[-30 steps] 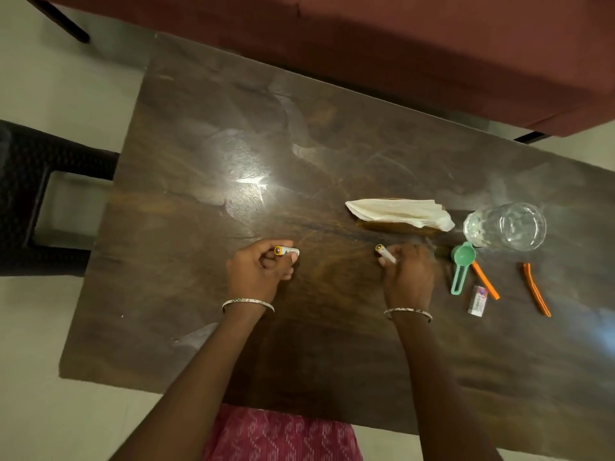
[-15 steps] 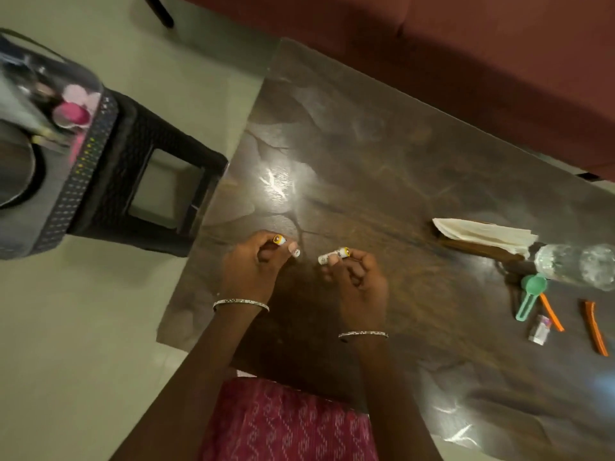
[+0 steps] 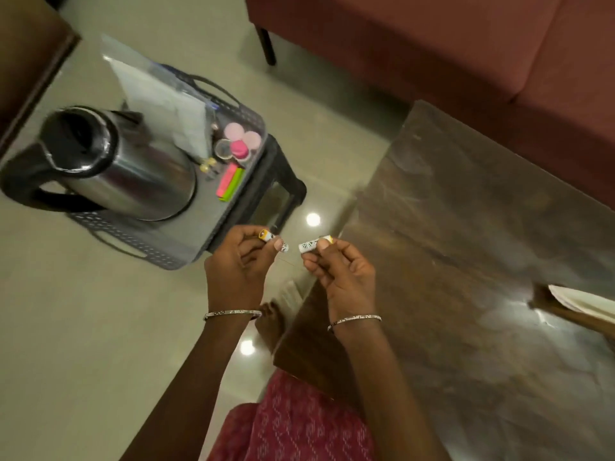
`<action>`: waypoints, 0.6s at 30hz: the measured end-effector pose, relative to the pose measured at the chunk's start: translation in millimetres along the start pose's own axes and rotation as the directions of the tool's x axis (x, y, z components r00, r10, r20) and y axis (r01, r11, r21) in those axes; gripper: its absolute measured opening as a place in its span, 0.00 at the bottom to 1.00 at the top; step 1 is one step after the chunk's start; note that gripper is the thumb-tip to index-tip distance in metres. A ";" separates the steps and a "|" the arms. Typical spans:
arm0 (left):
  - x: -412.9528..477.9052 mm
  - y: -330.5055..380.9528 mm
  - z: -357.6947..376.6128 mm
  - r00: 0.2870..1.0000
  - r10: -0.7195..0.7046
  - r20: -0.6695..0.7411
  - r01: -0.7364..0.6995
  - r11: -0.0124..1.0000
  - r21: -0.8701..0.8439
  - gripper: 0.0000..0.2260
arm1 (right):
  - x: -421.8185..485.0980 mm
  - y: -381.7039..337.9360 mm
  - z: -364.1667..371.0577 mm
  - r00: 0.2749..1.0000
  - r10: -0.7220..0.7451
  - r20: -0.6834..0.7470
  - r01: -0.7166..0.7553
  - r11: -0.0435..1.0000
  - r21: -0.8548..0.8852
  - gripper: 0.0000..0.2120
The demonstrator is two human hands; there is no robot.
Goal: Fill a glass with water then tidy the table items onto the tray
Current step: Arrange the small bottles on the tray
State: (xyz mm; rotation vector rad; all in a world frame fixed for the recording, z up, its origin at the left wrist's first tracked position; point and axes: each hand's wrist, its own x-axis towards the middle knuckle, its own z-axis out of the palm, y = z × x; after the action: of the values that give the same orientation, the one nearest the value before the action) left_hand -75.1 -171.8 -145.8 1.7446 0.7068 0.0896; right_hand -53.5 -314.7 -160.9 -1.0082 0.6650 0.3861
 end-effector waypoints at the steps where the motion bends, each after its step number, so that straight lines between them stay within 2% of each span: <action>1: 9.1 0.1 -10.3 1.000 -0.011 -0.024 0.010 1.000 -0.020 0.08 | 4.2 1.6 14.2 1.000 -0.002 0.014 0.002 1.000 0.003 0.05; 7: 60.1 -2.1 -54.1 0.979 0.010 -0.201 -0.011 1.000 -0.003 0.08 | 29.6 4.9 84.7 0.994 -0.052 0.099 0.062 0.993 -0.097 0.06; 11: 88.7 -8.6 -60.5 0.949 0.064 -0.310 -0.026 0.992 0.124 0.05 | 50.5 3.4 116.0 0.972 -0.150 0.179 0.194 0.944 -0.267 0.07; 14: 100.0 -14.6 -50.9 0.937 0.219 -0.274 -0.078 0.892 0.446 0.07 | 70.4 4.7 134.6 0.935 -0.291 0.201 0.354 0.774 -0.525 0.07; 18: 114.3 -25.2 -37.8 0.952 0.160 -0.261 -0.008 0.864 0.503 0.08 | 95.9 11.3 156.1 0.876 -0.392 0.282 0.461 0.502 -0.732 0.07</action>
State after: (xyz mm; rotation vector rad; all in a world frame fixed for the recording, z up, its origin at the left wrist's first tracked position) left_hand -8.2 -79.1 -191.2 2.2922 0.9287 0.2517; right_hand 62.7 -173.4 -175.9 -1.9577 0.1014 0.2630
